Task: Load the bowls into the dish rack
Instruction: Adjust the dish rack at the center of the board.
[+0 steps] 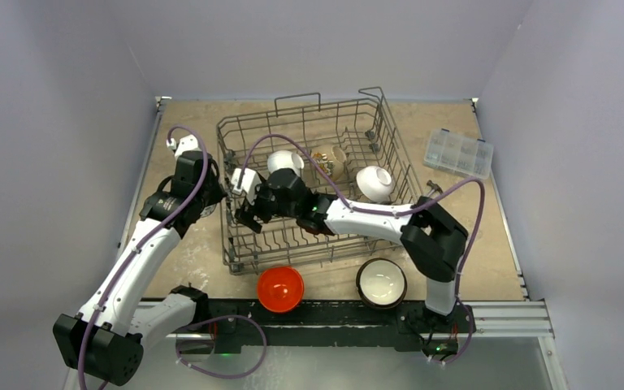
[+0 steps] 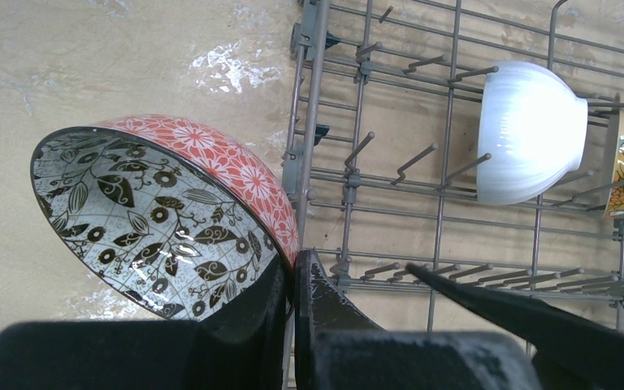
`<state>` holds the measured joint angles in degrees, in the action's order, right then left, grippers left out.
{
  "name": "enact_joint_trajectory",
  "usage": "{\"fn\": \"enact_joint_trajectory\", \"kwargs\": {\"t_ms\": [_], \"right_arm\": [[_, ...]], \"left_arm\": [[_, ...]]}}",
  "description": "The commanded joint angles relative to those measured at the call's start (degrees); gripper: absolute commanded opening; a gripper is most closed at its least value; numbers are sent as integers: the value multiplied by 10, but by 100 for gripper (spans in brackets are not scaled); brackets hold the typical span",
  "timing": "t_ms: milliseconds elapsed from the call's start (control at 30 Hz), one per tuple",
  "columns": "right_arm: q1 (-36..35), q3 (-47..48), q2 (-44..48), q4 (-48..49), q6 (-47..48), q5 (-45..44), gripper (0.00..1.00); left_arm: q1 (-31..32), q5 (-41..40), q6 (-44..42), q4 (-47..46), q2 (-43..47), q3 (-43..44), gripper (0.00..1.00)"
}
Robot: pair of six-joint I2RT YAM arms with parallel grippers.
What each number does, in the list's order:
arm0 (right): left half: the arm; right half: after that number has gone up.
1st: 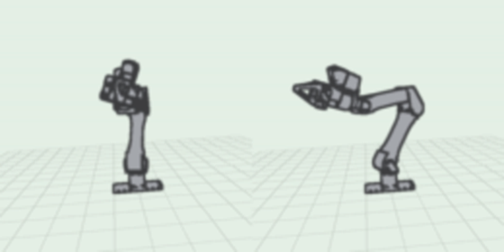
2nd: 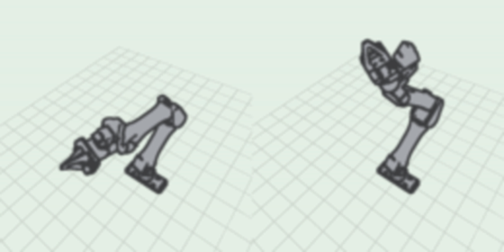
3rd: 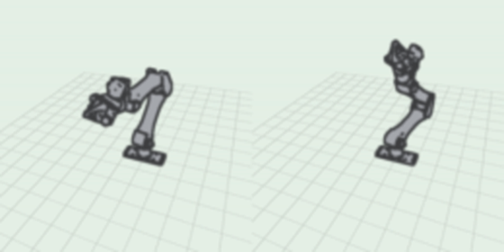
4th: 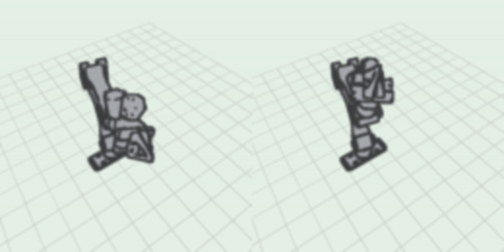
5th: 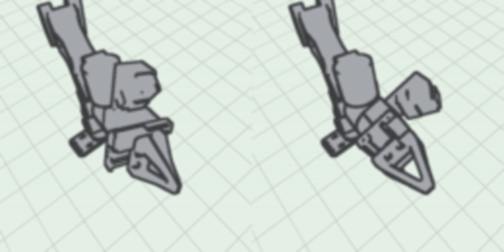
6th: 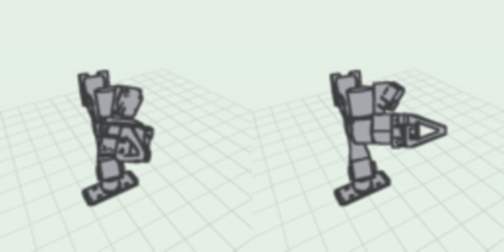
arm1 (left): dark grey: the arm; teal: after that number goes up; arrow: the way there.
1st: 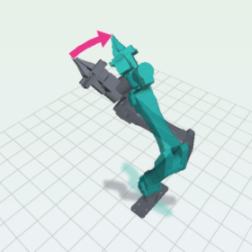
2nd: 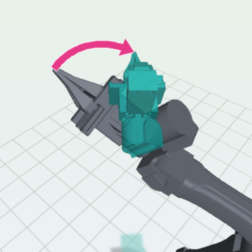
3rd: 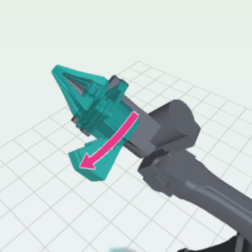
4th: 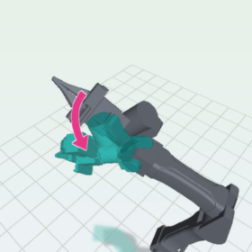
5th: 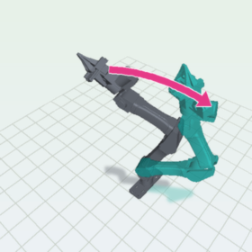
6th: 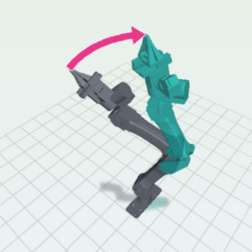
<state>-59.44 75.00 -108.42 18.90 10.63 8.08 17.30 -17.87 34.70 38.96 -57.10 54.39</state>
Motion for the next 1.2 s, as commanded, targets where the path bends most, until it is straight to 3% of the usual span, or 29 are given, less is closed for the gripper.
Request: {"fn": "enact_joint_trajectory", "kwargs": {"t_ms": [0, 233, 800, 1000, 1167], "right_arm": [[2, 28, 52, 23, -10, 72, 78], [13, 92, -28, -12, -9, 152, 74], [31, 153, -121, 3, -29, 213, 62], [31, 188, -153, -16, -14, 192, 45], [30, 182, -148, -21, -5, 175, 21]], "left_arm": [[5, 41, -5, -35, 14, 17, 0], [5, 43, -9, -31, 19, 22, 0], [5, 49, -12, -29, 25, 25, 0], [5, 54, -13, -31, 24, 24, 0], [5, 56, -13, -33, 22, 23, 0]]}}
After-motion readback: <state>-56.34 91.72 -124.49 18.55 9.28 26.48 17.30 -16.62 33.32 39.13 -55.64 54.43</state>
